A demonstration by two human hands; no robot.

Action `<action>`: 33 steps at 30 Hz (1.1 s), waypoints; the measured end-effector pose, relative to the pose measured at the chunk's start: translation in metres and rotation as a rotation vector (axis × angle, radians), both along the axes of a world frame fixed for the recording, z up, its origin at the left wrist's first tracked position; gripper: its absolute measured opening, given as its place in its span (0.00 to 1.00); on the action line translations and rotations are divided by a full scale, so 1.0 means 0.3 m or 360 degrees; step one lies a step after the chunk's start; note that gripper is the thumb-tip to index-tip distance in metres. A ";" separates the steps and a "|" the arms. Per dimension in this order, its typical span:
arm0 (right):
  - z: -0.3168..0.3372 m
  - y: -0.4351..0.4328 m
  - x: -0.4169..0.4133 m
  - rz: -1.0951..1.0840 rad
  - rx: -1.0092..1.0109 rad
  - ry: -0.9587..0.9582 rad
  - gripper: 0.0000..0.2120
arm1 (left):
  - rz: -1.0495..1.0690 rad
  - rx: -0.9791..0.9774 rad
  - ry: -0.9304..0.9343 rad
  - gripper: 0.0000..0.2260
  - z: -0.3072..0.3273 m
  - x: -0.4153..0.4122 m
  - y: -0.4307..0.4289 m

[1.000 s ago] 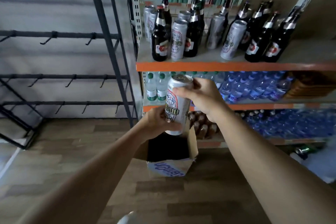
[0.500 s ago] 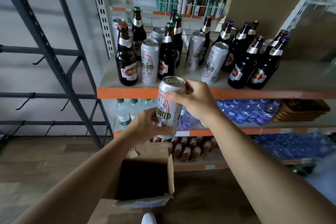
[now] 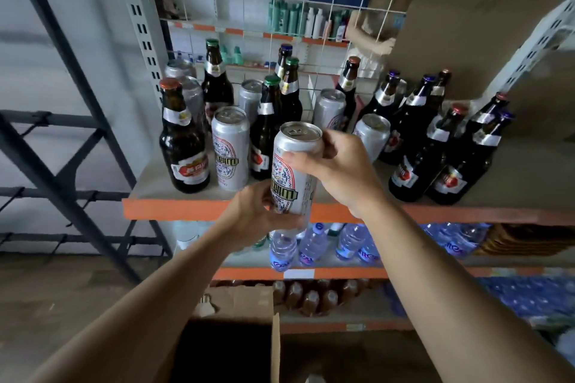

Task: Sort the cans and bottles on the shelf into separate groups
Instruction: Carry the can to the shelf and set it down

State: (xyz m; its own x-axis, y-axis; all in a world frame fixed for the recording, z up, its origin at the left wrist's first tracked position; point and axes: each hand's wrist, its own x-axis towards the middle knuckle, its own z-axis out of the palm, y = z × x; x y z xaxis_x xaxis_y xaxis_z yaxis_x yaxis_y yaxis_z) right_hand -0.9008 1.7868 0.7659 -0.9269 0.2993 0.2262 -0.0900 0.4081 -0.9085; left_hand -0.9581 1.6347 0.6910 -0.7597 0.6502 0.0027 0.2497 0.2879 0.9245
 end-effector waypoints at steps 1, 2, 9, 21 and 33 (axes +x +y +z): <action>0.000 0.022 -0.017 0.0033 0.0005 0.0005 0.18 | 0.0022 -0.0010 0.0001 0.27 0.001 -0.010 0.018; 0.001 0.043 -0.033 0.0069 0.0005 0.0014 0.17 | 0.0059 -0.0023 0.0000 0.27 0.000 -0.022 0.037; -0.012 0.196 -0.139 0.0333 0.0017 0.0026 0.22 | 0.0382 -0.0113 0.0022 0.27 -0.008 -0.085 0.195; -0.082 0.283 -0.237 0.0311 0.0158 -0.0067 0.21 | 0.0674 -0.0302 0.0049 0.18 -0.048 -0.133 0.304; -0.132 0.247 -0.248 0.0165 0.0246 -0.0166 0.19 | 0.0686 -0.0563 0.0403 0.18 -0.101 -0.142 0.277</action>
